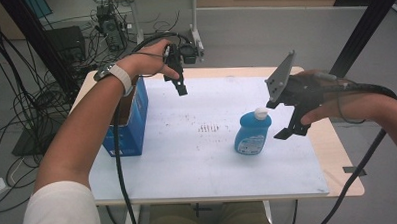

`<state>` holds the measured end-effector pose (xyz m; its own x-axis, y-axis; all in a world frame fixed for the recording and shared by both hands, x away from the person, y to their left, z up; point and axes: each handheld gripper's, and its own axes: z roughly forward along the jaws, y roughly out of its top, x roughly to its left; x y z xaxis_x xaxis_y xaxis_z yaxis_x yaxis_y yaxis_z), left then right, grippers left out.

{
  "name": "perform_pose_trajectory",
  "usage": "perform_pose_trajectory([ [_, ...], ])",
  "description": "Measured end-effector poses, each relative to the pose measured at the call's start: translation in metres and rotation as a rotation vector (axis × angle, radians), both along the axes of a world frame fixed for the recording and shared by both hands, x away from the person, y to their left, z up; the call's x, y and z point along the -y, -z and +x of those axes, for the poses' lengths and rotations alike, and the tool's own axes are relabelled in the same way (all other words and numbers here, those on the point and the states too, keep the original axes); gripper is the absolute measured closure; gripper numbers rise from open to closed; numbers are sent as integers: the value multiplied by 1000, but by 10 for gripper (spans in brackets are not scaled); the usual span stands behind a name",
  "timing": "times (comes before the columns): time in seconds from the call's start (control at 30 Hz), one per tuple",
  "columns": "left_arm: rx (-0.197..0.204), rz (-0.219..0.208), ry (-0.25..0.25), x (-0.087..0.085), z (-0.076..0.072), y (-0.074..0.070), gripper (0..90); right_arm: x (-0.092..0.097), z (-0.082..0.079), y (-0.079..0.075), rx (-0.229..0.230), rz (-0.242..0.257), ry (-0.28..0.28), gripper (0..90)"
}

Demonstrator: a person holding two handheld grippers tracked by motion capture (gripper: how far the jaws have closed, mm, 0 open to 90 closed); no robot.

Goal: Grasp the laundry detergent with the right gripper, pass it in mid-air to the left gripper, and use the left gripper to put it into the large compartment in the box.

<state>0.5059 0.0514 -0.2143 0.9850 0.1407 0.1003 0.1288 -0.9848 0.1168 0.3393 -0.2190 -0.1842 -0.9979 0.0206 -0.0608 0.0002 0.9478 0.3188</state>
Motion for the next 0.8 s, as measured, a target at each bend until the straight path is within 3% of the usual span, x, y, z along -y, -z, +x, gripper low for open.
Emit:
perform_pose_trajectory([
  [0.8, 3, 2, -4, 1, 0, 1, 78, 13, 10, -1, 37, 18, 6, 103],
])
